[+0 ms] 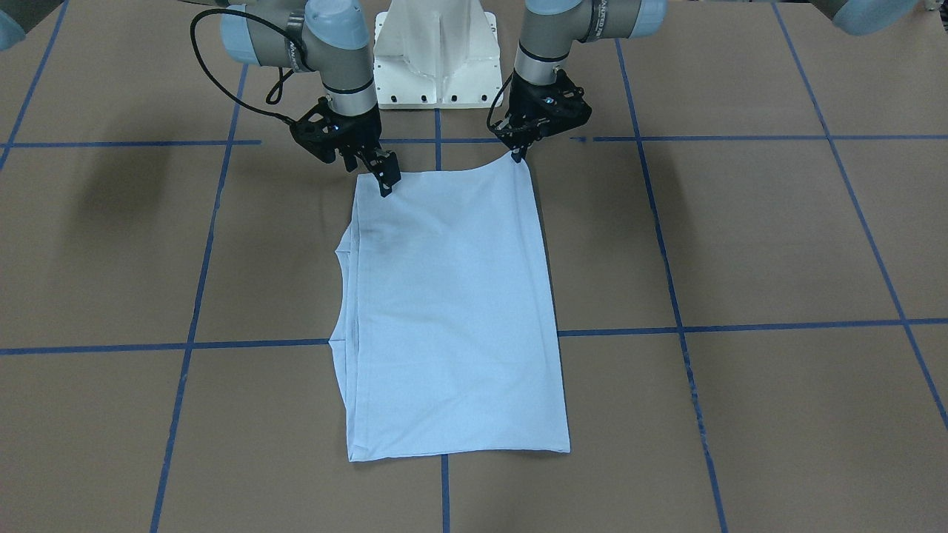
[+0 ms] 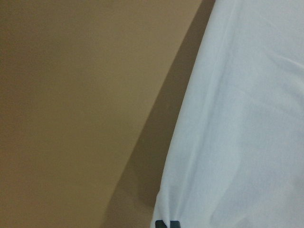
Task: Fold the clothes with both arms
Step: 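Move the right gripper to the shirt's near edge beside the left gripper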
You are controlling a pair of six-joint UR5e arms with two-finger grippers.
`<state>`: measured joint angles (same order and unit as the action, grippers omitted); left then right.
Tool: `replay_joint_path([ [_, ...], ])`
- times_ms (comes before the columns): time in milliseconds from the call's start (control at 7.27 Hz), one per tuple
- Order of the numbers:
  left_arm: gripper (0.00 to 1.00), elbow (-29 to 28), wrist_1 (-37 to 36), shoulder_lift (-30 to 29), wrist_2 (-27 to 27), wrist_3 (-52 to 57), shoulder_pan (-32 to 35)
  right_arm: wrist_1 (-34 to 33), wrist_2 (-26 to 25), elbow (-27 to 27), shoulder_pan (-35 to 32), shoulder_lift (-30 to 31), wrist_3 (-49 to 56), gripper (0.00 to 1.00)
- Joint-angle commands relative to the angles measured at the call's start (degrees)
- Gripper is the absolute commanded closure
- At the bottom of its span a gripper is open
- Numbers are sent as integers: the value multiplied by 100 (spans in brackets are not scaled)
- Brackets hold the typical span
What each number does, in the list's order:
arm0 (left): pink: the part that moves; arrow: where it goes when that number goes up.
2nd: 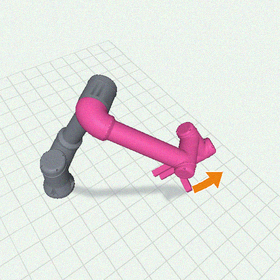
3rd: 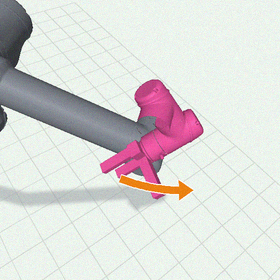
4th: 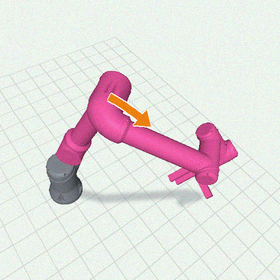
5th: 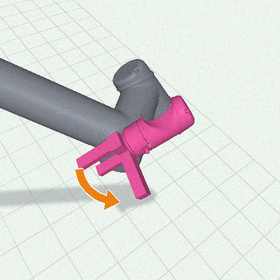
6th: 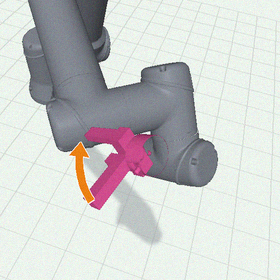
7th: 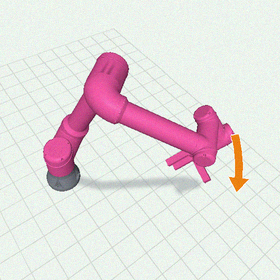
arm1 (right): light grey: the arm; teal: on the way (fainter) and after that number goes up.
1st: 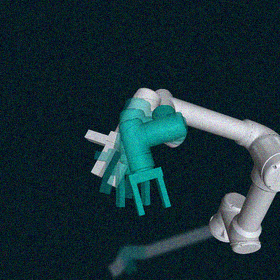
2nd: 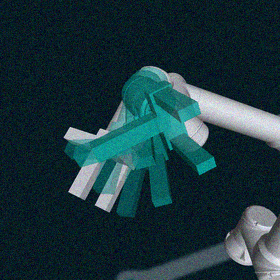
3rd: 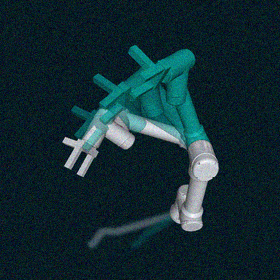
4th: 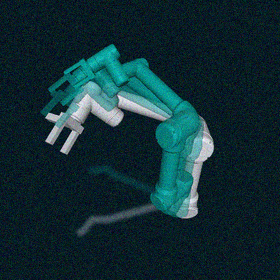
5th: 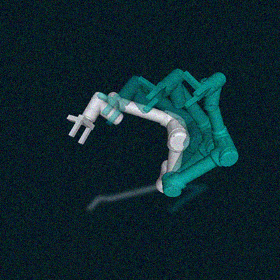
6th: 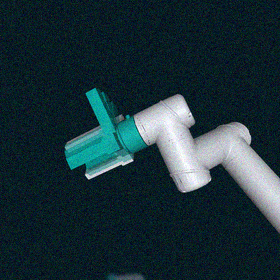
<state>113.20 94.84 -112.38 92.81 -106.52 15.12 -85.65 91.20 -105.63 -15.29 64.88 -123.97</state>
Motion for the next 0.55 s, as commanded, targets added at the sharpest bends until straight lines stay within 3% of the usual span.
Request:
replay_joint_path([
  [0,100,0,0,-3,0,0,0,-4,56,43,9,-10,5,0],
  [413,100,-9,8,6,-9,0,8,-379,221,263,-9,-317,101,0],
])
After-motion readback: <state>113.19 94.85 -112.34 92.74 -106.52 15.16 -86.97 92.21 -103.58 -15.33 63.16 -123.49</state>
